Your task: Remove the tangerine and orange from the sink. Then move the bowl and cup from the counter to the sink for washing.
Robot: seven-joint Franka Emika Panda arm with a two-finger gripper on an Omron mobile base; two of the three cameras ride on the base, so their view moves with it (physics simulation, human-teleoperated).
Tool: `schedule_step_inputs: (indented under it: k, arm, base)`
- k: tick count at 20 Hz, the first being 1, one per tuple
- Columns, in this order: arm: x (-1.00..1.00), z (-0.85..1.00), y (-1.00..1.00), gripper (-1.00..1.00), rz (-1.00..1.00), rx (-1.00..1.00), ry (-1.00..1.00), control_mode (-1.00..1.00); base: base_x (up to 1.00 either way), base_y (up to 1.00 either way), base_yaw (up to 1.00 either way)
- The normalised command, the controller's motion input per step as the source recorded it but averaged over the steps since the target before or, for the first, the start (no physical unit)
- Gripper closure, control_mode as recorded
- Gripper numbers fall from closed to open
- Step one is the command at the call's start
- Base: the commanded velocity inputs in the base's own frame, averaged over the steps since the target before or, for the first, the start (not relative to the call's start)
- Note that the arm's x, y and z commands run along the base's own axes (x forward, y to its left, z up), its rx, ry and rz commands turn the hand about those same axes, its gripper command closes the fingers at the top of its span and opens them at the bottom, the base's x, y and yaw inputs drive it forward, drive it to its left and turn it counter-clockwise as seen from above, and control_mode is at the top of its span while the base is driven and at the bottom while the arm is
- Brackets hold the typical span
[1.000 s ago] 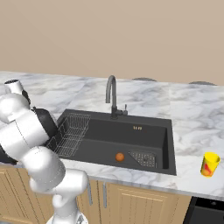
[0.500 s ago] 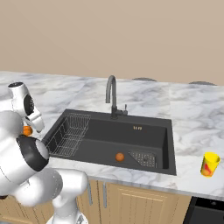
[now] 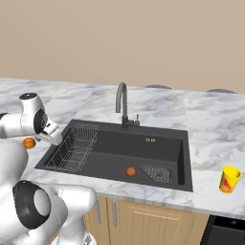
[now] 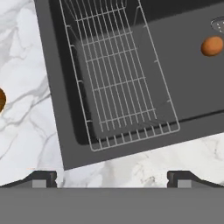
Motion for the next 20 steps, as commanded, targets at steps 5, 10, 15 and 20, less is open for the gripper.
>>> schedule_step_inputs:
  k: [5, 10, 15, 20]
  arm:
    - [-0.12, 0.11, -0.55, -1.0, 0.19, 0.0, 0.0, -1.0]
    - [-0.05, 0.05, -0.56, -1.0, 0.16, 0.0, 0.0, -1.0]
    - [0.0, 0.01, -0.54, -1.0, 0.09, 0.0, 0.0, -1.0]
    - [0.01, 0.0, -0.55, -1.0, 0.03, 0.0, 0.0, -1.0]
  base:
    - [0.0, 0.0, 0.0]
    - [0.0, 0.0, 0.0]
    - [0.0, 0.0, 0.0]
    - [0.0, 0.0, 0.0]
